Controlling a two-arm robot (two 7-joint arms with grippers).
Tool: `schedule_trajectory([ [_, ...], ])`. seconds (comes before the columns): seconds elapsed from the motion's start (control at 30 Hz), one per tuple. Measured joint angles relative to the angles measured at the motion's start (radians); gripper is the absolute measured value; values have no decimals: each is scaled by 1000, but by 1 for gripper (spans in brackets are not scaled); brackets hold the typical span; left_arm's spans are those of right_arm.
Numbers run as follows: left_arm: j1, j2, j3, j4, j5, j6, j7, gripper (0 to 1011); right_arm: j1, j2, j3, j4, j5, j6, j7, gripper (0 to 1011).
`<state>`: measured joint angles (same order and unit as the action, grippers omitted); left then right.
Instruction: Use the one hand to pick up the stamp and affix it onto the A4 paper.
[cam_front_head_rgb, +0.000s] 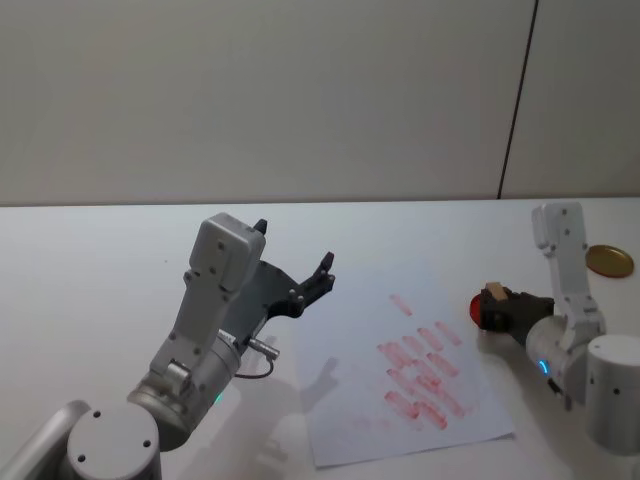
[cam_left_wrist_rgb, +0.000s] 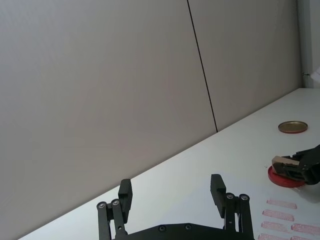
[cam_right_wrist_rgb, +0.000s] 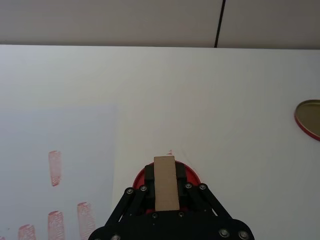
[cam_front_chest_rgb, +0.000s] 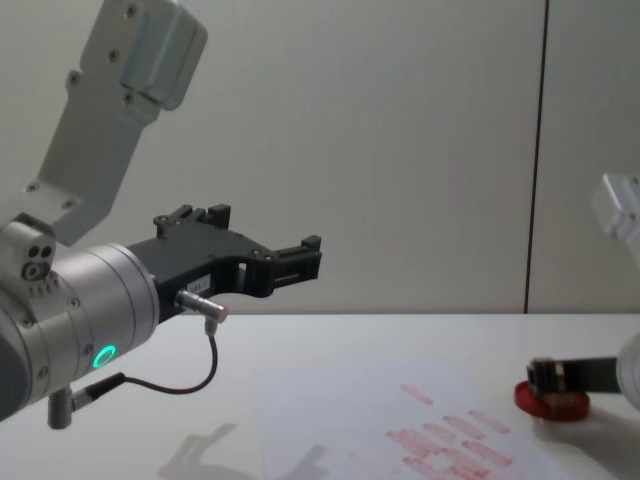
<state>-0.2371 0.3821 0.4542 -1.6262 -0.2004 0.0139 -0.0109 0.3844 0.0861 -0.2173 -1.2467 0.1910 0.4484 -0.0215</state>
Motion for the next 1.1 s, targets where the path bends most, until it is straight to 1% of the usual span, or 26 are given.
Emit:
schedule_trajectory([
  [0.27,0,0,0,0,0,0,0,993,-10,0,-7,-91,-27,-15,3,220],
  [0.3,0,0,0,0,0,0,0,993,-12,0,-10,-114,-36,-18,3,220],
  [0.37,0,0,0,0,0,0,0,993,-14,0,-12,-132,-44,-21,3,220],
  [0.4,0,0,0,0,0,0,0,993,-16,-1,-15,-154,-54,-24,4,220],
  [0.63,0,0,0,0,0,0,0,993,-21,-7,-31,-214,-99,-37,16,221],
  [0.77,0,0,0,0,0,0,0,993,-21,-14,-41,-225,-116,-36,27,220],
  [0.9,0,0,0,0,0,0,0,993,-17,-24,-52,-218,-128,-30,42,220],
  [0.97,0,0,0,0,0,0,0,993,-14,-28,-56,-209,-132,-27,48,220],
  [1.1,0,0,0,0,0,0,0,993,2,-45,-69,-161,-139,-23,70,221],
])
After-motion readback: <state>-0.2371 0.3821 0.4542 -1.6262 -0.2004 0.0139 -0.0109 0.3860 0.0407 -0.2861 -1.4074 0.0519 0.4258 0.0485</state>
